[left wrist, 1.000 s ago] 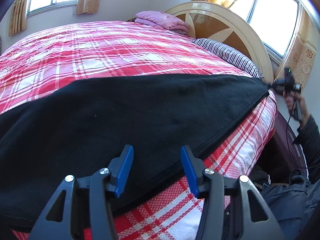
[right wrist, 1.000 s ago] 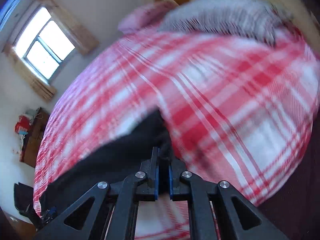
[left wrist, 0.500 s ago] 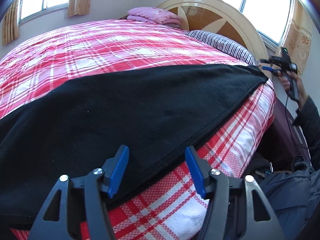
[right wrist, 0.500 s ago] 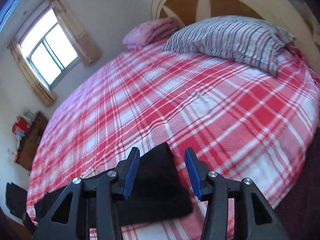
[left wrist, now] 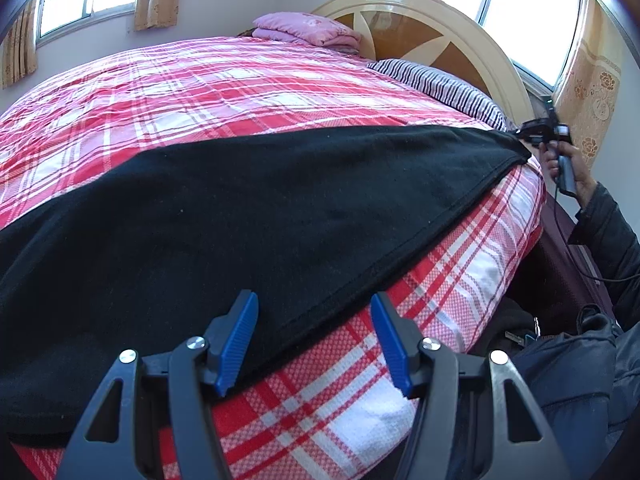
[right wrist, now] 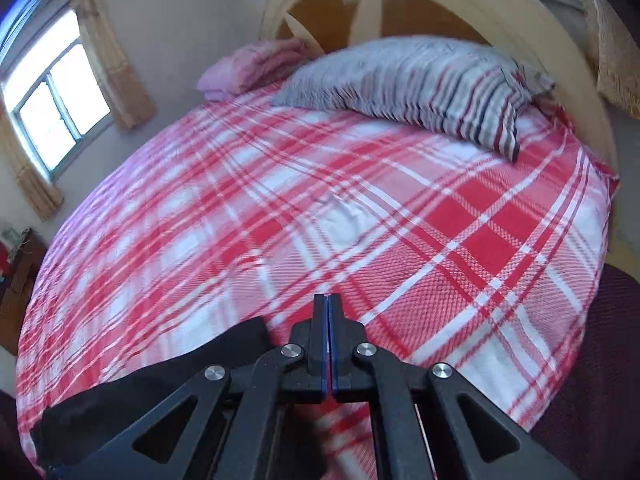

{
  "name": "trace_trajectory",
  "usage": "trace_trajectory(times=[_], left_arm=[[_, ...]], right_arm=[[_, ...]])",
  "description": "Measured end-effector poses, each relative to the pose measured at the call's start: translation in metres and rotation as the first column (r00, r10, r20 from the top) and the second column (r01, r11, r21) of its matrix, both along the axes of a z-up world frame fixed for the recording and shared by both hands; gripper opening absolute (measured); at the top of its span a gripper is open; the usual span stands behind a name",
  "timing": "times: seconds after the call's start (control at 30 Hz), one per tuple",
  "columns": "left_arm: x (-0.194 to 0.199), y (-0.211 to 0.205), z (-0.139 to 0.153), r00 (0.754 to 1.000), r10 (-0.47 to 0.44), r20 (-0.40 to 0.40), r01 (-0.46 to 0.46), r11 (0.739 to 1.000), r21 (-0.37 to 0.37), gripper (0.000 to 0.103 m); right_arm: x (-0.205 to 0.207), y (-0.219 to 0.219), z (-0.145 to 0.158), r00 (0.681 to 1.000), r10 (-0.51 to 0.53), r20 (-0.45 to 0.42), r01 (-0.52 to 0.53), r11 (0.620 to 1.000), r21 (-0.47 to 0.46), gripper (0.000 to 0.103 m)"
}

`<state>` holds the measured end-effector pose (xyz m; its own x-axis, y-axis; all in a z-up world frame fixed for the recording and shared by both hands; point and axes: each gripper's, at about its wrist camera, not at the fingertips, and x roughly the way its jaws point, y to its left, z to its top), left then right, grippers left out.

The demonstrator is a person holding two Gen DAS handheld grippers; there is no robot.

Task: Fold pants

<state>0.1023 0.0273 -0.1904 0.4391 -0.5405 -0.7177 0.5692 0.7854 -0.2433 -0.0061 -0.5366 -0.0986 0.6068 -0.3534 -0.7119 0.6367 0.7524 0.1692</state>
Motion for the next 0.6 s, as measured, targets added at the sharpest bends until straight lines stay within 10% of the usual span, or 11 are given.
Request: trace_trajectory(times=[0.13, 0.37, 0.53, 0.6], left_arm=[[-0.002, 0.001, -0.002, 1.000, -0.008, 0.003, 0.008, 1.000, 0.011, 0.061], [-0.002, 0.004, -0.003, 1.000, 0.002, 0.003, -0.001, 1.000, -0.011, 0.061], [-0.004, 0.010, -0.002, 1.000, 0.000, -0.007, 0.000, 0.999, -0.032, 0.061], [-0.004, 0.011, 0.001, 1.000, 0.003, -0.003, -0.003, 1.000, -0.025, 0.062]], right_arm=[[0.003, 0.063, 0.018, 0.979, 0.200, 0.026, -0.199, 0.979, -0.044, 0.065], [0.032, 0.181, -0.029, 0.846, 0.509, -0.158, -0.516, 0.857, -0.004, 0.064], [0.023, 0.243, -0.061, 0.751, 0.494, -0.438, -0.617, 0.761, -0.200, 0.063], [0.020, 0.254, -0.051, 0.738, 0.543, -0.401, -0.643, 0.746, -0.171, 0.063]])
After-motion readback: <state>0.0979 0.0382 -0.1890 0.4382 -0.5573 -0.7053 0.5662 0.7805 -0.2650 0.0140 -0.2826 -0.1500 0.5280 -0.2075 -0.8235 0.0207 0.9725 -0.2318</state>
